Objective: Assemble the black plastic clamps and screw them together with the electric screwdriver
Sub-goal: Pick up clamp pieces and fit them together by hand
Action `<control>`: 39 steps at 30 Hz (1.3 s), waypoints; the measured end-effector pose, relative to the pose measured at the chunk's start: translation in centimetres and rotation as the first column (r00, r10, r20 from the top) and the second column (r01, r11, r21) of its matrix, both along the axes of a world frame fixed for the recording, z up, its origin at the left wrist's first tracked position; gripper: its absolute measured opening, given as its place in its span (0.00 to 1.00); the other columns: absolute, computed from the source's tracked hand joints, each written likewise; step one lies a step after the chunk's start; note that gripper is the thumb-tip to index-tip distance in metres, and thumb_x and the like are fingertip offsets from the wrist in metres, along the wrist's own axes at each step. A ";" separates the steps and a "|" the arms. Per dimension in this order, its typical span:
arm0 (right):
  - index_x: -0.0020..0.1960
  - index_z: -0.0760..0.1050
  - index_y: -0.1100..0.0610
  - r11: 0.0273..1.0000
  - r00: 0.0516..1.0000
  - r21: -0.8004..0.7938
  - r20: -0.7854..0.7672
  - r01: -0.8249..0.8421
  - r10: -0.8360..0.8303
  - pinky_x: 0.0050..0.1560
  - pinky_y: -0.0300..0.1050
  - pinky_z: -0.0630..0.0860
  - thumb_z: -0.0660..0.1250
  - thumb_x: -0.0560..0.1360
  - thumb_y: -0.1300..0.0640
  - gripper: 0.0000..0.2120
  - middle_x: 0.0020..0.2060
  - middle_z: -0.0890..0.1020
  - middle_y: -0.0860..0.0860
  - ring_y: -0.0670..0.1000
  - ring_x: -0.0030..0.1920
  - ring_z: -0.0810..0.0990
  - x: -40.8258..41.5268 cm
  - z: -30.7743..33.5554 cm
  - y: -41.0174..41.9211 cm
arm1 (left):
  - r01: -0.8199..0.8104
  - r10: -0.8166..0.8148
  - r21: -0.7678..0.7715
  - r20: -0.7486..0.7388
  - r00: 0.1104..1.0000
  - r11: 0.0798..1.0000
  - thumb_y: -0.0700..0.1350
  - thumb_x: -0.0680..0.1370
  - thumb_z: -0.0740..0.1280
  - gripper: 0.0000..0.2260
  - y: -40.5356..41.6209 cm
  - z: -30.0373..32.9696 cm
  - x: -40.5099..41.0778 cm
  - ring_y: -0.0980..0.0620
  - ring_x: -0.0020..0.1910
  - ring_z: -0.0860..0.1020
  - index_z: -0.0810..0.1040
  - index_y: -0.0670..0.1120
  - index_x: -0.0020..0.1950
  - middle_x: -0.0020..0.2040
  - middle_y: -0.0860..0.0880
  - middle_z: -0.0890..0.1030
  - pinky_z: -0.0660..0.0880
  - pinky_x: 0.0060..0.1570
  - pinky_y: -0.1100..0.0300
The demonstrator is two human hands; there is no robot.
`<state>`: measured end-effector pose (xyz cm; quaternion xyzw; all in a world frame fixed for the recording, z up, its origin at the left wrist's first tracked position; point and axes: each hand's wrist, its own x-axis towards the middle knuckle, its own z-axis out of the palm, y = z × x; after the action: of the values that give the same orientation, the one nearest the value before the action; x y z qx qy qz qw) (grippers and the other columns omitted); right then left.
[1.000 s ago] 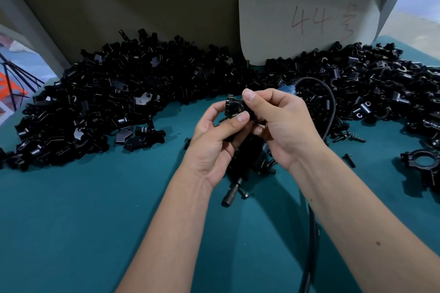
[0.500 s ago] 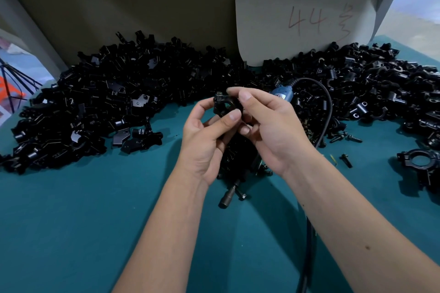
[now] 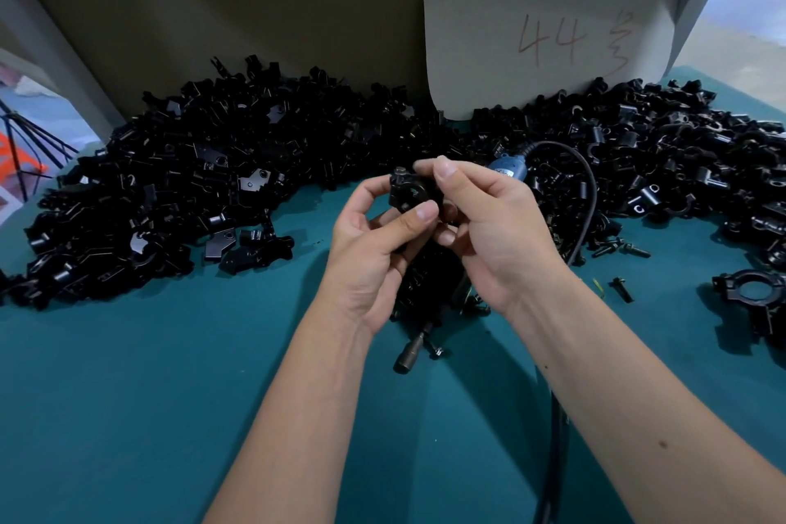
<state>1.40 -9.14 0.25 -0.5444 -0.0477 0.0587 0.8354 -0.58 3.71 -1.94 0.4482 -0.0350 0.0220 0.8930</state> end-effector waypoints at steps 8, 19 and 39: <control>0.40 0.78 0.56 0.979 0.977 -0.005 -0.055 0.206 -0.206 0.27 0.36 0.67 0.78 0.74 0.56 0.11 0.41 0.81 0.58 0.51 0.36 0.76 -0.1 -0.8 0.8 | -0.023 0.023 0.053 -0.014 1.000 0.998 0.34 0.70 0.76 0.16 -0.7 -0.4 0.0 0.49 0.42 0.86 0.80 0.45 0.55 0.43 0.44 0.85 0.82 0.46 0.60; 0.41 0.80 0.57 0.988 0.988 0.026 -0.023 0.153 -0.152 0.27 0.37 0.68 0.76 0.76 0.59 0.08 0.34 0.82 0.52 0.47 0.31 0.76 0.0 -0.7 0.5 | -0.020 0.021 0.038 -0.009 1.000 0.999 0.33 0.71 0.76 0.16 -0.5 -0.4 0.0 0.49 0.40 0.85 0.79 0.46 0.54 0.42 0.45 0.85 0.82 0.44 0.60; 0.40 0.78 0.60 0.954 0.968 -0.187 0.136 0.236 -0.213 0.31 0.45 0.72 0.71 0.81 0.47 0.19 0.32 0.77 0.50 0.46 0.30 0.72 -0.2 -0.5 1.0 | -0.119 0.111 -0.031 -0.185 0.976 0.992 0.45 0.82 0.66 0.06 -1.1 0.1 0.4 0.52 0.32 0.74 0.73 0.44 0.54 0.41 0.45 0.79 0.70 0.27 0.64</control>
<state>1.24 -8.19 -0.26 -0.6304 -0.0268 -0.0634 0.7732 -0.15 2.63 -1.86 0.4309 0.0737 0.0331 0.8988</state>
